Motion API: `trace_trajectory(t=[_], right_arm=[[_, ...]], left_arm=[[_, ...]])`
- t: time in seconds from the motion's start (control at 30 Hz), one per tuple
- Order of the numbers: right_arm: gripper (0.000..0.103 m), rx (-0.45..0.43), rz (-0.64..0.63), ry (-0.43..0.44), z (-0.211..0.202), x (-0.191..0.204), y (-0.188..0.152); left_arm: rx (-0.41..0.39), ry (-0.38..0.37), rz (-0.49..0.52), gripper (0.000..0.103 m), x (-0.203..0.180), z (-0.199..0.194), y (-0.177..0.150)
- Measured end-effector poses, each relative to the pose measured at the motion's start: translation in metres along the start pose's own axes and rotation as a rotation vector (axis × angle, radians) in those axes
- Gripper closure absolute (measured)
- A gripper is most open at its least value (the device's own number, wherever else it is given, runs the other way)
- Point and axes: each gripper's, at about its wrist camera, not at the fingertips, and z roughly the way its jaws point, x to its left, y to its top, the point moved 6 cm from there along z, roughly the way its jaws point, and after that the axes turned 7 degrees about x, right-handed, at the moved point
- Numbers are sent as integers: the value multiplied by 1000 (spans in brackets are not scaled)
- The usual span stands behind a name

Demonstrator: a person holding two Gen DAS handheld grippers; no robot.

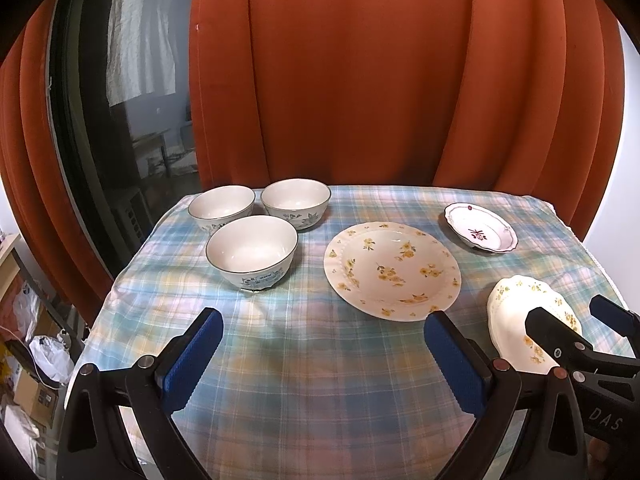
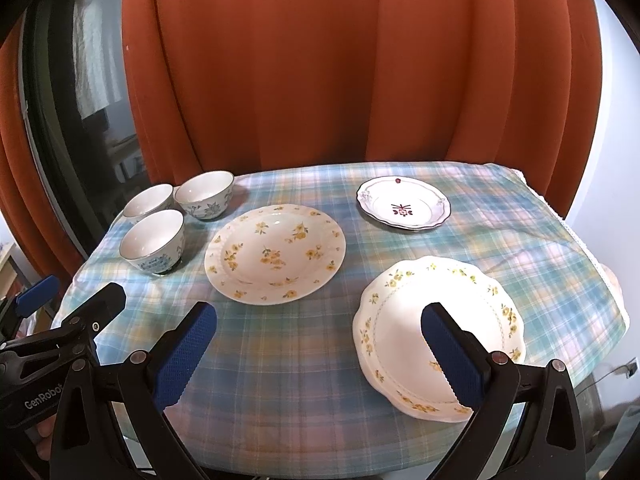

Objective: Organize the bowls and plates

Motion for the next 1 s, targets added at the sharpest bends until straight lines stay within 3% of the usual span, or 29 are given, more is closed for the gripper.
trace_trajectory(t=[1.0], right_arm=[[0,2,39,-30,-3,-4,-6]], left_arm=[[1,-13,30,2,-6,-2,-5]])
